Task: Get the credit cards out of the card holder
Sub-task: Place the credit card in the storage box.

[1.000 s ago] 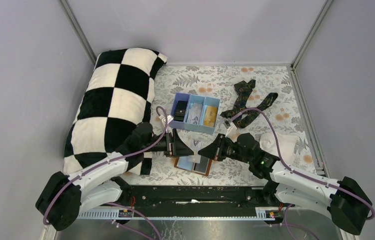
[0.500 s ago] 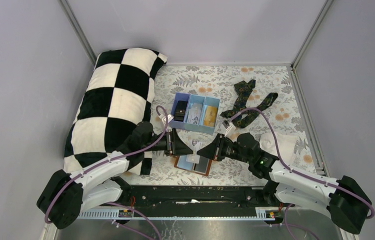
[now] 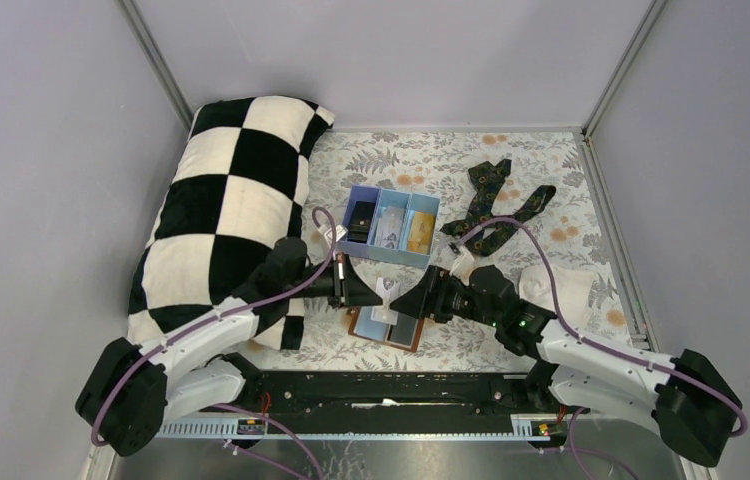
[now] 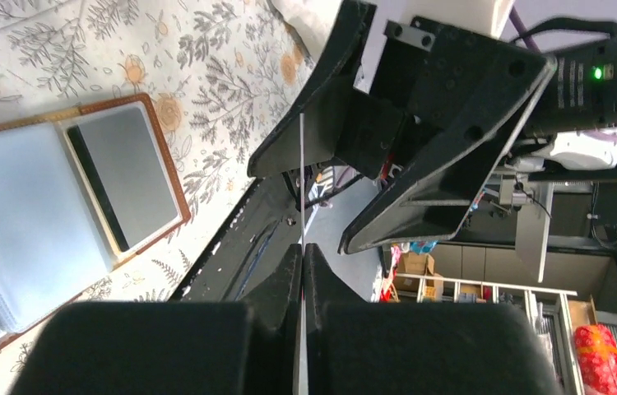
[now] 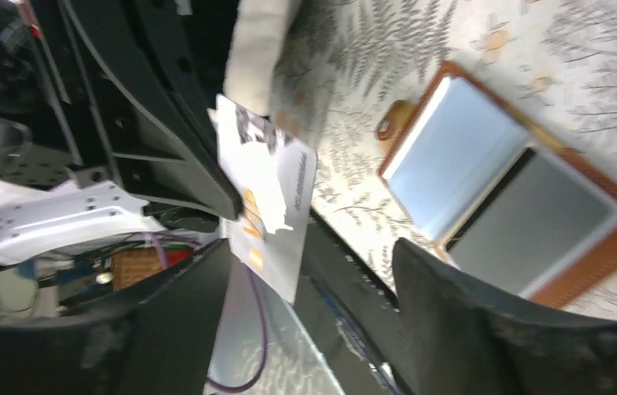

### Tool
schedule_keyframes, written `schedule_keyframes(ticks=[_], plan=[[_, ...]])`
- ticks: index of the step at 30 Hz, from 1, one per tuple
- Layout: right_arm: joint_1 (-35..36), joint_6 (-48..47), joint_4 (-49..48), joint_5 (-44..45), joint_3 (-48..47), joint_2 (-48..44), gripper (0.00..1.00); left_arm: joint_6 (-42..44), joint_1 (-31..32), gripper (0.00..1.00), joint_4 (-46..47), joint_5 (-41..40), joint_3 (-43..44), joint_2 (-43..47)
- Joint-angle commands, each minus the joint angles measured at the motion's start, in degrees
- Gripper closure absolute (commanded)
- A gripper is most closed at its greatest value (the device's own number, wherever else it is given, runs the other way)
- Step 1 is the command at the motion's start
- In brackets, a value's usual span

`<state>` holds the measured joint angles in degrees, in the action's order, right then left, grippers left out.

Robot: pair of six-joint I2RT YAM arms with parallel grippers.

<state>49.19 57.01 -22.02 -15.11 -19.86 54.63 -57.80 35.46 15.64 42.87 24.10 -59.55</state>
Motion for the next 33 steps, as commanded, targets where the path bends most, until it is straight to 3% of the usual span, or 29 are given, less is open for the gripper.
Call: schedule_keyframes(ticks=[1,6,10,20,28,29,33], plan=[[-0.43,-4.27,14.44,11.52,-5.67,-7.86,0.17,8.48,-1.75,1.0,-10.31,-3.08,10.23,-2.06],[-0.77,-8.03,36.19,29.88,-12.6,-16.52,0.17,20.38,-5.46,1.0,-23.68,-4.59,25.59,-11.95],[-0.77,-8.52,45.76,36.99,-15.68,-20.27,0.15,26.28,-8.17,1.0,-28.15,-2.97,37.25,-24.82],[-0.78,-3.45,56.5,39.81,-14.42,-30.6,0.12,31.23,-11.31,1.0,-33.97,-7.67,56.66,-46.22],[-0.79,-1.17,57.62,38.87,-13.54,-31.75,0.12,30.64,-11.39,1.0,-33.7,-7.85,61.02,-53.9],[-0.76,-1.12,57.46,38.85,-13.66,-31.55,0.12,30.83,-11.38,0.98,-33.97,-8.23,61.33,-54.35],[-0.84,-0.96,56.84,38.37,-13.82,-30.02,0.12,31.26,-11.38,0.73,-35.59,-10.27,62.41,-54.65]])
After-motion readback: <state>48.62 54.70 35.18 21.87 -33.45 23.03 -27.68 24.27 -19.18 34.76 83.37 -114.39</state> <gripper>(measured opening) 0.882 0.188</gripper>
